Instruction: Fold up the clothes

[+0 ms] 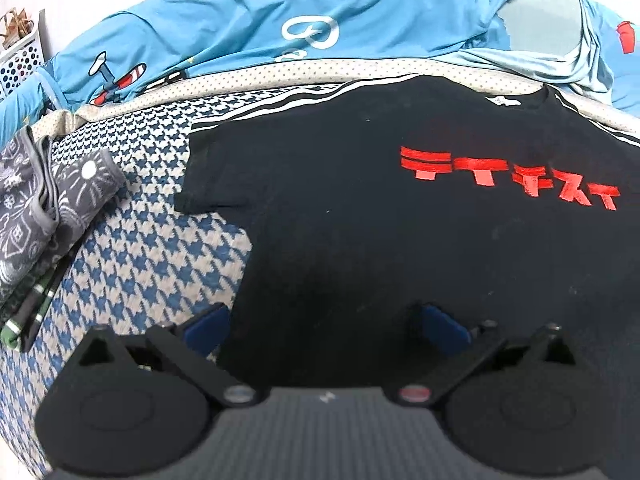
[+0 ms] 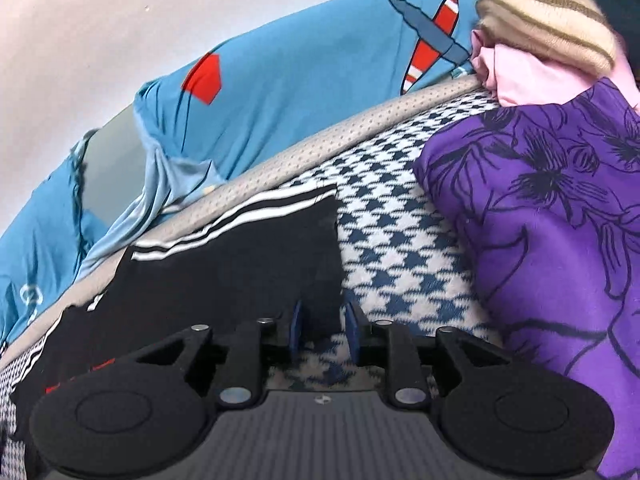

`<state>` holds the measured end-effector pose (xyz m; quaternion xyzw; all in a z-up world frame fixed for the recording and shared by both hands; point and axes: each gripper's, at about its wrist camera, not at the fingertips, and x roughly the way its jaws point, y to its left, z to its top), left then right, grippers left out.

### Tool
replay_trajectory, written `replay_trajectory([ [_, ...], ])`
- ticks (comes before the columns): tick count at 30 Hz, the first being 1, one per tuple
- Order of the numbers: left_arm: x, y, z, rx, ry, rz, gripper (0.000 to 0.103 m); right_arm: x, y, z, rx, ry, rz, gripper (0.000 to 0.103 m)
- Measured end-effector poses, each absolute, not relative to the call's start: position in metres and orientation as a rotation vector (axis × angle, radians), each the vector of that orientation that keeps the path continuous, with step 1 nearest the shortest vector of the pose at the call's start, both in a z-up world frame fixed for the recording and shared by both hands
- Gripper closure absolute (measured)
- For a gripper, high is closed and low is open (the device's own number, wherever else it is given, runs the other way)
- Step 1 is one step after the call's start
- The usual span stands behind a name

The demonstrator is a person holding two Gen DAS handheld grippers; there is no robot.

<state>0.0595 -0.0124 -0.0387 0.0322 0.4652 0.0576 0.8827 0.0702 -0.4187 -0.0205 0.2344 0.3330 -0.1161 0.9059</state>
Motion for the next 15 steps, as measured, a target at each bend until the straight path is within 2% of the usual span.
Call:
replay_trajectory([
  [5, 0.062, -0.017, -0.04, 0.065, 0.968, 0.112, 0.0, 0.08, -0.424, -0.03, 0.504, 0.673, -0.258, 0.069],
  [15, 0.066, -0.02, -0.043, 0.061, 0.979, 0.109, 0.0, 0.099, -0.429, -0.042, 0.521, 0.601, -0.248, 0.068],
])
